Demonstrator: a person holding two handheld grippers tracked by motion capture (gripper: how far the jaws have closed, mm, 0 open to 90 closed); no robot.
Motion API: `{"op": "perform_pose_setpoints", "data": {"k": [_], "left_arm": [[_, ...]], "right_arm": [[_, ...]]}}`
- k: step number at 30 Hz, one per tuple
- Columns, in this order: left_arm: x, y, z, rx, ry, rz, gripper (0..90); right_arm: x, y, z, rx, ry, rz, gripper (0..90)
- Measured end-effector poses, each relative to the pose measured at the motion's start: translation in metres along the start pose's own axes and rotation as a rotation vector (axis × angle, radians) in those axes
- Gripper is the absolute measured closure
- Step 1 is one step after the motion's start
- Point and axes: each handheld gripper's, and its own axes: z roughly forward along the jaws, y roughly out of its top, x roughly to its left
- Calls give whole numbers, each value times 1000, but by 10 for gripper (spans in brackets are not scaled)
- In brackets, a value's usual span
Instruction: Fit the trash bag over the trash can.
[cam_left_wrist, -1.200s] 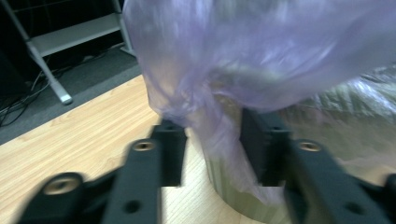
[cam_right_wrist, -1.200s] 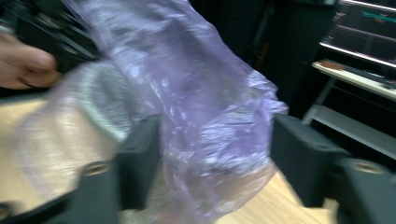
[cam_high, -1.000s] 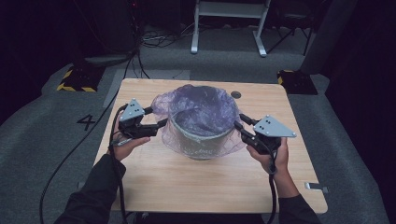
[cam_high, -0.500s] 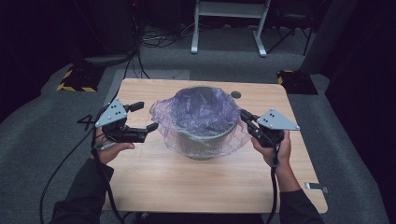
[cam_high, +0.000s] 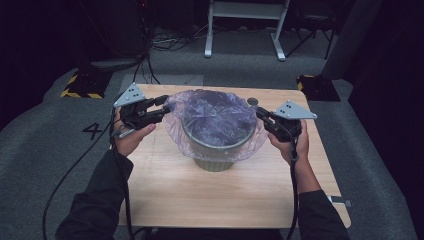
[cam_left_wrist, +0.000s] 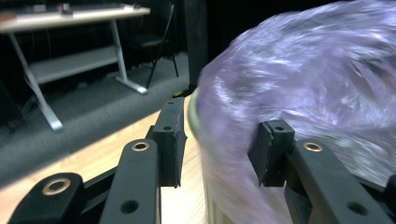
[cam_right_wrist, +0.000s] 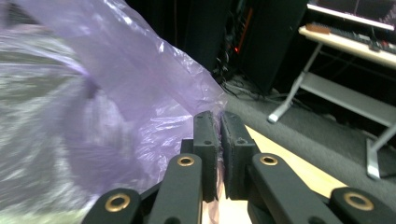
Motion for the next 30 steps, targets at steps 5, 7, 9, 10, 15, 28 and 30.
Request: {"op": "perform_pose_setpoints", "data": {"k": [5, 7, 9, 10, 15, 28, 30], "left_arm": [[10, 0, 20, 8, 29, -35, 623], [15, -1, 28, 16, 22, -69, 639], [18, -1, 35, 28, 39, -69, 649], [20, -1, 39, 37, 40, -72, 665], [28, -7, 55, 100, 50, -85, 739], [50, -32, 84, 157, 91, -174, 642], [53, -37, 88, 164, 80, -214, 628]], "right_arm": [[-13, -1, 15, 30, -2, 42, 866], [-17, -1, 20, 41, -11, 51, 869], [-22, -2, 25, 53, -6, 66, 869], [-24, -2, 28, 58, -7, 82, 869], [-34, -9, 43, 106, 11, 136, 867], [-48, -29, 71, 179, 37, 234, 872], [-48, -32, 74, 193, 37, 237, 874]]}}
